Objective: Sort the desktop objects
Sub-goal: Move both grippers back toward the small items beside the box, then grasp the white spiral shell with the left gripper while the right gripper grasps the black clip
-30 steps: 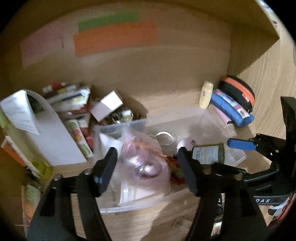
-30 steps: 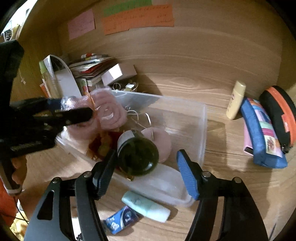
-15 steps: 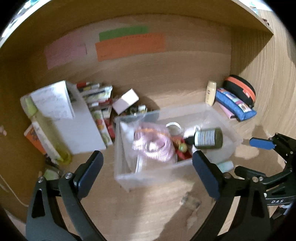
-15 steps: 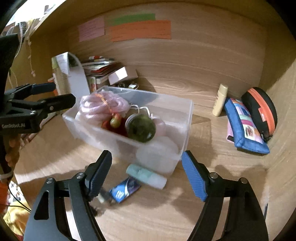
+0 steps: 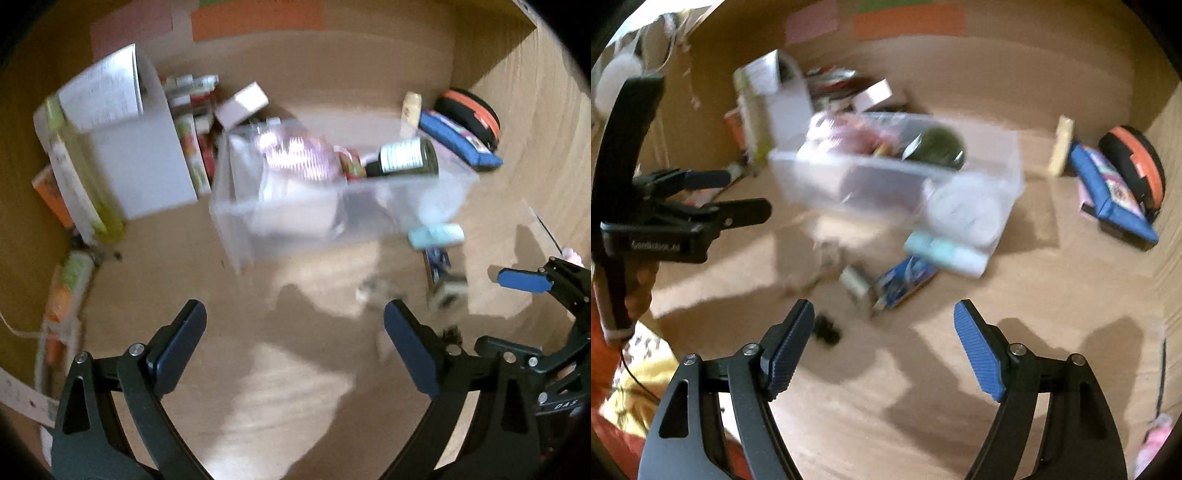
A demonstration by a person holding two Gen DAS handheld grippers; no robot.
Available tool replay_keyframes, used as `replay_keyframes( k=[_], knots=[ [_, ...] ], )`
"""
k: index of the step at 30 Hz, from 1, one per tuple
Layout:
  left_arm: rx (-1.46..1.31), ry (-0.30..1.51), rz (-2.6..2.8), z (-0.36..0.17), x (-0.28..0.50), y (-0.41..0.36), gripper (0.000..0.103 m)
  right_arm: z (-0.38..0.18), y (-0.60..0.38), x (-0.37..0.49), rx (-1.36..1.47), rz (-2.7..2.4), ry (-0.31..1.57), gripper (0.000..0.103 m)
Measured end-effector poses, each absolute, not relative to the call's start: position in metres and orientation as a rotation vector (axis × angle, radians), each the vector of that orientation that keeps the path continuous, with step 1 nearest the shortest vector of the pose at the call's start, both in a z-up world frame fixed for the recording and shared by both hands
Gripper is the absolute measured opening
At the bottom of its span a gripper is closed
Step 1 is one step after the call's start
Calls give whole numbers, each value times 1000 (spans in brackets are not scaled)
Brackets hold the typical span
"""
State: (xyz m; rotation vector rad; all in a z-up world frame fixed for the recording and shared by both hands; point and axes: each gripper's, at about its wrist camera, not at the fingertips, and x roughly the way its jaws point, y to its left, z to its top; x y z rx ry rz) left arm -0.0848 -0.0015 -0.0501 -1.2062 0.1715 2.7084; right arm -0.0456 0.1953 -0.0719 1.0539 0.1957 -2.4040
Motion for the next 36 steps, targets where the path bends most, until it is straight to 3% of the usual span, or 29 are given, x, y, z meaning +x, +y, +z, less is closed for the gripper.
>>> replay_keyframes(
  k=[3, 5, 7, 10, 18, 23, 25, 29, 32, 34, 36],
  knots=[
    [-1231, 159, 2681, -60, -78, -4, 98, -80, 189, -38, 1069, -2368, 185, 74],
    [-1240, 137, 2655, -65, -75, -6, 94, -83, 185, -36, 1080, -2342, 169, 64],
    [-1267, 112, 2606, -70, -73, -7, 68, -85, 180, -36, 1088, -2330, 163, 53],
    [-1280, 95, 2568, -74, -71, -7, 61, -88, 174, -36, 1093, -2317, 164, 40],
    [-1224, 145, 2525, -73, -68, 10, 61, -90, 159, -40, 1091, -2324, 210, 35],
    [-1234, 175, 2477, -80, -78, 24, 58, -92, 153, -42, 1087, -2328, 217, 24],
    [-1250, 172, 2453, -83, -82, 28, 48, -92, 153, -41, 1090, -2348, 219, 18],
    [-1239, 183, 2450, -82, -86, 32, 42, -91, 155, -37, 1077, -2346, 224, 16],
    [-1216, 202, 2442, -82, -85, 36, 32, -88, 159, -36, 1076, -2352, 216, 14],
    [-1205, 222, 2442, -82, -83, 38, 17, -86, 161, -36, 1078, -2356, 208, 14],
    [-1198, 218, 2426, -82, -81, 39, 18, -83, 163, -35, 1076, -2362, 193, 14]
  ],
)
